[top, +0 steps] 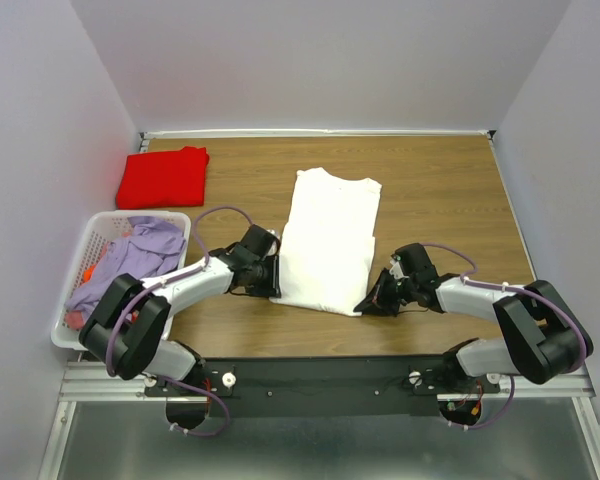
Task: Fold and stack the t-shirts
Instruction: Fold the tshirt
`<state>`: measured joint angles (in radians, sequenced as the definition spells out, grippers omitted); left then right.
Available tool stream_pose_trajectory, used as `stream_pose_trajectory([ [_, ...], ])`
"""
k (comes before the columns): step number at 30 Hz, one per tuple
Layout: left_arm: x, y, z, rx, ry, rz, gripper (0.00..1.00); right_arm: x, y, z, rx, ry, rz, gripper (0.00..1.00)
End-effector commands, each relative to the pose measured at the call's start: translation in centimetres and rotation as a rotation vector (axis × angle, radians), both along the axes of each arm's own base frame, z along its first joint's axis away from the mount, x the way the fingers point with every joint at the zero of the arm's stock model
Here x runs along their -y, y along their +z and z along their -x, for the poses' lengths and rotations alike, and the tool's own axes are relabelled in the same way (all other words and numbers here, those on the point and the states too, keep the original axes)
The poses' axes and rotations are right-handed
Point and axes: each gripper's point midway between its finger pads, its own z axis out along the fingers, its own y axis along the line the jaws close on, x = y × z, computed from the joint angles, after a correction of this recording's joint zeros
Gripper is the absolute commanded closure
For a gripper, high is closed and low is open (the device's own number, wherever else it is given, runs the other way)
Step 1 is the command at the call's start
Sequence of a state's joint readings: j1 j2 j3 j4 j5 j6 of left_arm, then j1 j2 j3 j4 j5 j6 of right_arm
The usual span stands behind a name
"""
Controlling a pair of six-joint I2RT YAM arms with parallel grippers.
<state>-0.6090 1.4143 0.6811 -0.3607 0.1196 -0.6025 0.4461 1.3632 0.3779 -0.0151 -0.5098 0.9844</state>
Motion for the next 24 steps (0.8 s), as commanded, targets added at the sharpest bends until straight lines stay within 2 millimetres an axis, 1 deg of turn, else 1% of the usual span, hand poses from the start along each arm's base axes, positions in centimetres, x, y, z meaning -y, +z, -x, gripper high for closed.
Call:
stream_pose_trajectory([
  [1, -2.0, -3.0, 2.4, -0.088, 0.016, -0.132, 0.62, 0.5, -0.8, 0.4, -0.004, 0.016, 0.049, 0.99],
  [4, -1.6, -3.3, 3.0, -0.107, -0.006, -0.150, 0.62, 0.4, -0.7, 0.4, 0.000, 0.028, 0.046, 1.00],
  [9, -2.3, -3.5, 3.4, -0.115, 0.009, -0.196, 0.62, 0.3, -0.6, 0.2, 0.007, 0.033, 0.044, 1.00],
  [11, -3.0, -3.5, 3.3, -0.107, 0.026, -0.230, 0.66, 0.3, -0.6, 0.3, 0.007, 0.042, 0.043, 1.00],
  [12, -3.1, -3.3, 3.1, -0.099, 0.031, -0.235, 0.77, 0.3, -0.6, 0.4, 0.006, 0.047, 0.042, 1.00],
  [13, -3.3, -3.3, 3.3, -0.106, 0.036, -0.243, 0.92, 0.3, -0.6, 0.6, 0.011, 0.064, 0.038, 0.99],
  [14, -3.3, -3.1, 3.5, -0.110, 0.035, -0.244, 0.99, 0.4, -0.6, 0.8, 0.007, 0.071, 0.038, 1.00],
  [16, -3.2, -2.4, 3.8, -0.103, 0.032, -0.237, 1.00, 0.7, -0.5, 1.7, -0.011, 0.101, 0.050, 1.00],
  [17, -3.0, -2.2, 4.5, -0.124, 0.021, -0.221, 1.00, 1.0, -0.3, 2.7, -0.042, 0.122, 0.058, 1.00],
  [18, -2.7, -1.3, 4.5, -0.104, 0.015, -0.195, 1.00, 1.1, 0.0, 3.1, -0.051, 0.142, 0.059, 1.00],
  [20, -2.3, -0.5, 5.6, -0.118, -0.001, -0.157, 1.00, 1.4, 0.5, 4.4, -0.070, 0.198, 0.054, 1.00],
  [21, -1.8, 0.3, 6.1, -0.121, -0.012, -0.110, 1.00, 1.9, 0.9, 5.6, -0.108, 0.219, 0.067, 1.00],
  [23, -2.1, 0.6, 7.7, -0.158, -0.025, -0.090, 1.00, 2.3, 1.7, 6.4, -0.110, 0.263, 0.077, 1.00],
  [24, -1.7, 1.0, 8.5, -0.174, -0.028, -0.060, 1.00, 2.8, 2.2, 7.5, -0.136, 0.278, 0.080, 1.00],
])
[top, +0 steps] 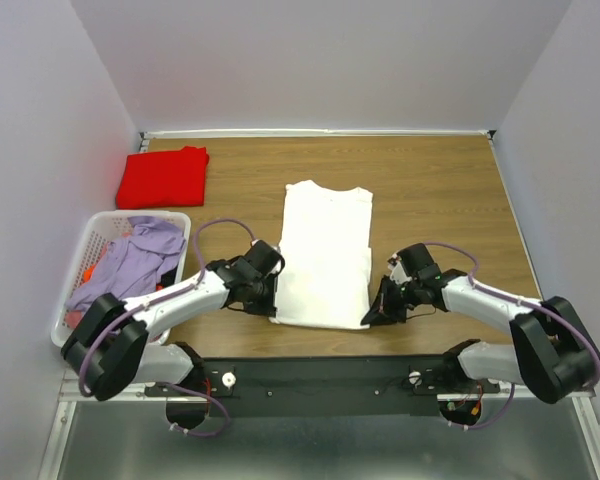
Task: Fold and stack the t-shirts
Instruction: Fold the tshirt
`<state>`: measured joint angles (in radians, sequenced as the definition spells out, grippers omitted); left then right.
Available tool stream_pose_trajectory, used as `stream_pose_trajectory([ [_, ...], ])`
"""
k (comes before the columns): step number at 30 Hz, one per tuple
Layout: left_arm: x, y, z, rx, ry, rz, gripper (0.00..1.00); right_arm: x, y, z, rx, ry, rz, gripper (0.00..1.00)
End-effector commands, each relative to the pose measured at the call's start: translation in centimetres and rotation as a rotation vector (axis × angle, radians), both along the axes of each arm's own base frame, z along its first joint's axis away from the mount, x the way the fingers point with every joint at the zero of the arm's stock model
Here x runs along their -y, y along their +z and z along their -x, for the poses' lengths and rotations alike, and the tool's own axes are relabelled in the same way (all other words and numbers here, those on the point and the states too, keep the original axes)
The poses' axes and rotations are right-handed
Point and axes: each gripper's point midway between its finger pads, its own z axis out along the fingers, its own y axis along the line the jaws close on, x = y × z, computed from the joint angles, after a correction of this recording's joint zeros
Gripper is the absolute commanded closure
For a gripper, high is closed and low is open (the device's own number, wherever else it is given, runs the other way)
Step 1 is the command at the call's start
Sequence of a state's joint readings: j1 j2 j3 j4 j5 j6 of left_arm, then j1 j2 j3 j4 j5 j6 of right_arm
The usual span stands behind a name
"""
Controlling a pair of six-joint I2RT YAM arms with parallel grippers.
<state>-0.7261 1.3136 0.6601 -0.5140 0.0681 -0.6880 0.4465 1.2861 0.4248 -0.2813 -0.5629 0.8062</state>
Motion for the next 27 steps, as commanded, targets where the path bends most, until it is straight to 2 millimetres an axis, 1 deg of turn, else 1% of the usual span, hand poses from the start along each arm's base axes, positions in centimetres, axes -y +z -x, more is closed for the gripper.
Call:
stream_pose_trajectory([
  [1, -0.9, 1.5, 4.1, -0.082, -0.011, 0.026, 1.00, 1.6, 1.7, 4.8, -0.109, 0.127, 0.029, 1.00],
  [2, -0.8, 2.1, 5.0, -0.093, -0.019, 0.018, 1.00, 1.4, 2.3, 5.6, -0.132, 0.137, -0.003, 1.00],
  [4, -1.1, 2.9, 5.5, -0.100, -0.038, 0.015, 1.00, 1.5, 3.3, 6.6, -0.148, 0.135, -0.034, 1.00],
  [5, -1.0, 3.7, 5.7, -0.099, -0.042, 0.024, 1.00, 1.3, 4.0, 7.0, -0.151, 0.137, -0.061, 1.00],
  [7, -0.6, 4.6, 5.6, -0.088, -0.050, 0.056, 1.00, 1.2, 4.6, 6.9, -0.144, 0.140, -0.070, 0.99],
  [8, -0.4, 4.9, 5.4, -0.082, -0.048, 0.070, 1.00, 1.1, 5.0, 6.6, -0.133, 0.144, -0.071, 1.00],
  [9, -0.5, 5.1, 4.7, -0.061, -0.036, 0.060, 1.00, 0.8, 5.9, 5.8, -0.105, 0.147, -0.075, 1.00],
  [10, -0.8, 5.1, 3.9, -0.047, -0.025, 0.033, 1.00, 0.6, 6.3, 4.9, -0.082, 0.139, -0.063, 1.00],
  [11, -0.6, 5.9, 2.6, -0.013, -0.012, 0.027, 1.00, 0.9, 5.9, 3.7, -0.057, 0.114, -0.008, 1.00],
  [12, -0.9, 6.1, 1.5, 0.021, 0.005, 0.000, 1.00, 1.0, 5.9, 2.9, -0.036, 0.102, 0.016, 1.00],
  [13, -1.3, 6.1, 0.2, 0.028, 0.032, -0.016, 1.00, 0.6, 7.1, 1.1, 0.023, 0.098, 0.021, 1.00],
  [14, -0.9, 7.3, -1.3, 0.078, 0.024, 0.000, 1.00, 0.7, 6.9, 0.2, 0.031, 0.091, 0.055, 0.99],
  [15, -0.8, 7.7, -2.3, 0.097, 0.033, 0.005, 1.00, 0.5, 7.5, -0.7, 0.054, 0.086, 0.056, 1.00],
  [16, -0.7, 8.7, -4.1, 0.136, 0.045, 0.025, 1.00, 0.2, 8.6, -2.3, 0.089, 0.077, 0.048, 1.00],
  [18, -0.5, 9.3, -5.8, 0.165, 0.052, 0.038, 1.00, 0.2, 9.7, -4.1, 0.133, 0.061, 0.050, 1.00],
  [19, -0.5, 9.5, -6.7, 0.182, 0.054, 0.041, 1.00, 0.3, 9.8, -4.9, 0.141, 0.052, 0.058, 1.00],
  [20, -0.7, 10.3, -8.3, 0.215, 0.080, 0.058, 1.00, 0.6, 10.6, -6.2, 0.173, 0.039, 0.048, 1.00],
  [21, -0.6, 9.9, -9.0, 0.209, 0.055, 0.057, 1.00, 1.3, 10.2, -7.2, 0.161, 0.026, 0.049, 1.00],
  [22, -0.4, 10.0, -9.6, 0.215, 0.049, 0.064, 1.00, 1.5, 10.5, -7.9, 0.163, 0.018, 0.034, 0.99],
  [23, -0.4, 10.8, -10.8, 0.240, 0.059, 0.076, 1.00, 1.4, 11.2, -8.7, 0.173, 0.015, 0.008, 1.00],
  [24, -0.3, 10.4, -11.3, 0.237, 0.044, 0.066, 1.00, 1.7, 11.2, -9.4, 0.169, 0.008, 0.005, 1.00],
  [25, -0.1, 10.7, -11.9, 0.250, 0.039, 0.065, 1.00, 2.3, 11.4, -10.3, 0.185, -0.008, 0.006, 1.00],
  [26, 0.1, 11.5, -12.7, 0.274, 0.036, 0.072, 1.00, 2.4, 11.6, -10.9, 0.188, -0.011, 0.000, 1.00],
  [27, 0.1, 11.6, -13.3, 0.285, 0.036, 0.070, 1.00, 2.4, 12.5, -11.9, 0.217, -0.016, -0.007, 1.00],
])
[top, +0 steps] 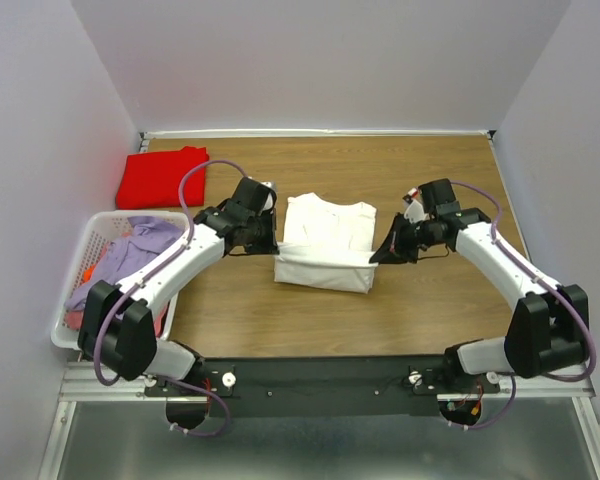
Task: Fold and stack the t-shirts
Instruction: Fold the tshirt
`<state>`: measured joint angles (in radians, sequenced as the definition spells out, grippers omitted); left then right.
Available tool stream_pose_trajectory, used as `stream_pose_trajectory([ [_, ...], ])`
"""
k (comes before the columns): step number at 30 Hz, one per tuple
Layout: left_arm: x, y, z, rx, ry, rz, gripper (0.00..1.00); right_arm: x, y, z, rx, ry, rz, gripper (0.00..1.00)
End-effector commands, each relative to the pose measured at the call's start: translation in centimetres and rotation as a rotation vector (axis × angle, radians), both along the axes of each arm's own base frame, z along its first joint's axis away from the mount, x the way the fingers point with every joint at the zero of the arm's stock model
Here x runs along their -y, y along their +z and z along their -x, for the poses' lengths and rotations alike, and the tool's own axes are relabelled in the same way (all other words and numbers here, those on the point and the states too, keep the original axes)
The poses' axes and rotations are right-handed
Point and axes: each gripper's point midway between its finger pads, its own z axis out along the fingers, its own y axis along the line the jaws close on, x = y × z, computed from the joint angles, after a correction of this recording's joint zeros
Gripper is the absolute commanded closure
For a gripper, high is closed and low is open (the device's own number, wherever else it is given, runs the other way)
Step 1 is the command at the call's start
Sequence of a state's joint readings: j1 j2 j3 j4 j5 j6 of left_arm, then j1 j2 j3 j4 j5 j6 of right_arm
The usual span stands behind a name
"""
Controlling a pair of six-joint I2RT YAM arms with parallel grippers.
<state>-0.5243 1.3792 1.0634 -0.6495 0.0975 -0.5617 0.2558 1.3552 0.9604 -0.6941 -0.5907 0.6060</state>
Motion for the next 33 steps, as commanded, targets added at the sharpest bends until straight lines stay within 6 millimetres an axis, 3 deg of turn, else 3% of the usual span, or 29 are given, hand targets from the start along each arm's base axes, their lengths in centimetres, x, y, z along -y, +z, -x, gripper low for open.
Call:
stream_pose_trajectory([
  [1, -0.2, 1.8, -3.6, 0.110, -0.044, -0.034, 1.00, 1.3, 1.0, -2.5, 0.037, 0.002, -0.002, 1.00],
  [4, -0.3, 1.9, -5.6, 0.123, -0.035, -0.046, 1.00, 1.4, 1.9, -4.4, 0.059, -0.005, -0.016, 1.00],
  [5, -0.2, 2.7, -6.7, 0.154, -0.034, -0.040, 1.00, 1.6, 1.4, -5.1, 0.047, -0.008, -0.015, 0.99],
  [7, -0.4, 2.2, -8.0, 0.143, -0.029, -0.048, 1.00, 1.6, 1.8, -6.3, 0.056, -0.007, -0.026, 1.00],
  [9, -0.1, 3.1, -9.6, 0.172, -0.038, -0.038, 1.00, 1.8, 1.2, -7.5, 0.038, -0.013, -0.031, 1.00],
  [13, 0.1, 1.8, -12.3, 0.154, -0.039, -0.042, 1.00, 2.3, 1.8, -10.8, 0.058, -0.033, -0.040, 1.00],
  [14, 0.5, 2.5, -13.0, 0.169, -0.048, -0.028, 1.00, 2.3, 1.0, -11.3, 0.033, -0.032, -0.054, 1.00],
  [15, 0.6, 1.6, -13.6, 0.154, -0.051, -0.033, 1.00, 2.4, 0.7, -11.8, 0.024, -0.034, -0.059, 0.99],
  [17, 1.0, 2.0, -15.1, 0.169, -0.047, -0.023, 1.00, 2.9, 0.6, -13.1, 0.024, -0.048, -0.068, 1.00],
  [18, 1.2, 1.2, -15.6, 0.152, -0.056, -0.020, 1.00, 3.2, -0.5, -13.6, -0.005, -0.052, -0.078, 1.00],
  [20, 1.6, 1.7, -17.1, 0.176, -0.054, -0.009, 1.00, 3.4, -0.9, -14.5, -0.012, -0.054, -0.091, 1.00],
  [22, 1.8, 0.5, -17.9, 0.152, -0.067, -0.021, 1.00, 3.4, -1.8, -14.9, -0.027, -0.047, -0.096, 0.99],
  [25, 1.9, 0.8, -17.4, 0.144, -0.086, -0.015, 1.00, 3.2, -2.0, -14.4, -0.043, -0.036, -0.117, 0.99],
  [27, 1.5, -0.1, -15.8, 0.112, -0.092, -0.016, 1.00, 3.0, -1.3, -13.5, -0.033, -0.023, -0.127, 1.00],
  [28, 1.0, -0.4, -14.3, 0.095, -0.098, -0.019, 1.00, 3.1, -1.3, -12.0, -0.041, -0.015, -0.130, 1.00],
  [29, 0.8, 1.0, -13.3, 0.121, -0.104, -0.001, 1.00, 2.8, -1.0, -11.2, -0.039, -0.002, -0.142, 1.00],
  [30, 0.6, -0.5, -12.3, 0.082, -0.107, -0.010, 1.00, 2.8, -1.1, -10.2, -0.048, 0.003, -0.146, 1.00],
  [31, 0.2, 0.8, -11.2, 0.110, -0.109, 0.001, 1.00, 2.6, -1.2, -9.2, -0.055, 0.015, -0.147, 1.00],
  [32, -0.4, -0.9, -9.2, 0.063, -0.116, -0.009, 1.00, 2.5, -2.1, -7.2, -0.092, 0.025, -0.145, 1.00],
  [33, -0.5, -1.2, -7.9, 0.048, -0.124, -0.004, 1.00, 2.3, -1.5, -6.0, -0.081, 0.039, -0.149, 1.00],
])
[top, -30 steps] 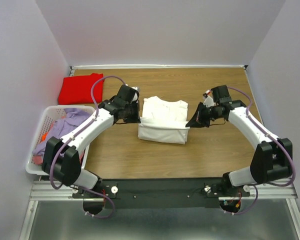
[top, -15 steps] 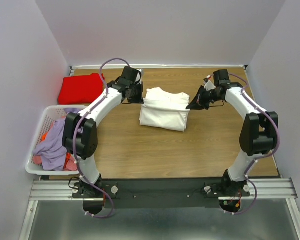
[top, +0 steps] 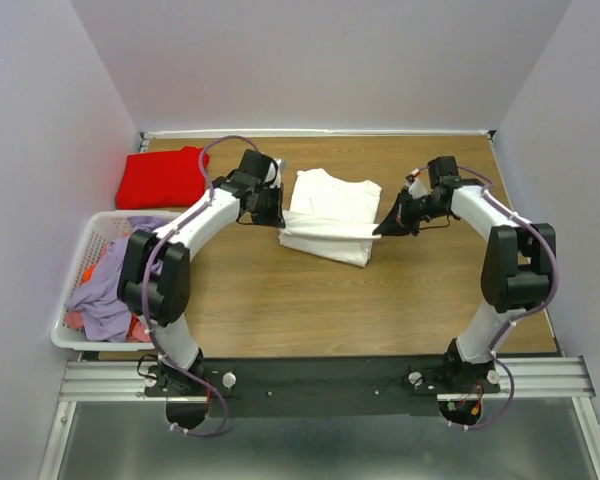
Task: Fold and stack the t-shirts
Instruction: Fold the tshirt
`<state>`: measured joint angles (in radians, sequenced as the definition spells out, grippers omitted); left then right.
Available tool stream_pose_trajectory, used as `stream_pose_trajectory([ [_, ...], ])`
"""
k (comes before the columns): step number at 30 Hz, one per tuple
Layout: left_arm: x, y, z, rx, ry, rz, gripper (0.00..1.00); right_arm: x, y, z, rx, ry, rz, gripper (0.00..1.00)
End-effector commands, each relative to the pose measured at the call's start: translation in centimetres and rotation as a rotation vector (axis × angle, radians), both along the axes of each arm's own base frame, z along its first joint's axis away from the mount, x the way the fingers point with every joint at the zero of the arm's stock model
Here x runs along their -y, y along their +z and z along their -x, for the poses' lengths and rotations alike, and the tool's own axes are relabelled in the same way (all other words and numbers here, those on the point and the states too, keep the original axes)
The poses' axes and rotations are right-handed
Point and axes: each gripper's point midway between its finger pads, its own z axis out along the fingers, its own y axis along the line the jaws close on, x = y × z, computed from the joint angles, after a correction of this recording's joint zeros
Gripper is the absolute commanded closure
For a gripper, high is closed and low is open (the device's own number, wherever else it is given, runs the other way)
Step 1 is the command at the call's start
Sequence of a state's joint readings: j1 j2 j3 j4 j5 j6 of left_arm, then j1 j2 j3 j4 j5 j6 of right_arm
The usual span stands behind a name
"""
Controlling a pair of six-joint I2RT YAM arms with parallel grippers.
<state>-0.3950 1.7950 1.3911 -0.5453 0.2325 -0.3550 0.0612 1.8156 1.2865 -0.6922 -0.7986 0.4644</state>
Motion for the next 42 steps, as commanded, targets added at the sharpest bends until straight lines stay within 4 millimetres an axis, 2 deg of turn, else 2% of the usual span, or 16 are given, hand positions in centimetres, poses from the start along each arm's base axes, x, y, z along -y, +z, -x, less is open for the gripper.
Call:
stream_pose_trajectory([
  [1, -2.5, 1.9, 4.7, 0.021, -0.013, -0.003, 1.00, -0.3, 0.6, 5.5, -0.018, 0.062, -0.010, 0.99],
  [2, -2.7, 1.6, 6.0, 0.004, -0.019, 0.001, 1.00, -0.9, 0.1, 7.0, -0.036, 0.086, -0.003, 0.99],
  [3, -2.9, -0.2, 8.5, -0.054, -0.034, -0.006, 1.00, -0.9, -1.2, 9.1, -0.085, 0.096, 0.015, 1.00],
  [4, -3.1, 0.6, 9.7, -0.046, -0.025, 0.012, 1.00, -1.2, -0.8, 10.4, -0.076, 0.111, 0.019, 1.00],
  [5, -3.6, -0.9, 12.1, -0.101, -0.027, -0.001, 1.00, -1.8, -1.9, 12.9, -0.125, 0.143, 0.029, 1.00],
  [7, -4.1, -1.2, 15.4, -0.138, -0.015, 0.023, 1.00, -2.5, -2.0, 15.7, -0.137, 0.177, 0.040, 1.00],
  [8, -4.0, -0.2, 15.9, -0.122, -0.013, 0.043, 1.00, -2.6, -2.1, 16.8, -0.145, 0.183, 0.043, 1.00],
  [9, -4.5, -1.2, 17.7, -0.162, -0.007, 0.037, 1.00, -2.6, -2.4, 18.1, -0.164, 0.188, 0.046, 1.00],
  [10, -4.3, -0.5, 19.4, -0.165, -0.009, 0.056, 1.00, -2.7, -2.6, 20.3, -0.181, 0.199, 0.044, 1.00],
  [12, -4.1, -0.8, 22.5, -0.212, -0.040, 0.068, 1.00, -2.5, -3.2, 23.4, -0.244, 0.207, 0.033, 1.00],
  [16, -3.8, 1.2, 28.3, -0.281, -0.069, 0.140, 1.00, -2.2, -1.9, 27.6, -0.280, 0.232, 0.011, 1.00],
  [19, -4.4, 2.4, 30.4, -0.316, -0.036, 0.173, 1.00, -1.8, -0.3, 29.5, -0.284, 0.246, -0.019, 1.00],
  [23, -4.3, 4.1, 29.9, -0.266, -0.009, 0.214, 1.00, -2.1, 1.7, 29.1, -0.221, 0.252, -0.044, 0.99],
  [31, -2.3, 7.1, 24.5, -0.115, 0.016, 0.207, 1.00, -3.1, 6.2, 22.6, -0.009, 0.254, 0.033, 1.00],
  [32, -2.0, 7.9, 23.7, -0.080, 0.014, 0.212, 1.00, -3.2, 6.2, 21.9, -0.009, 0.260, 0.043, 1.00],
  [42, -2.1, 9.5, 17.6, 0.045, 0.038, 0.184, 1.00, -4.6, 8.5, 16.4, 0.074, 0.276, 0.073, 0.99],
])
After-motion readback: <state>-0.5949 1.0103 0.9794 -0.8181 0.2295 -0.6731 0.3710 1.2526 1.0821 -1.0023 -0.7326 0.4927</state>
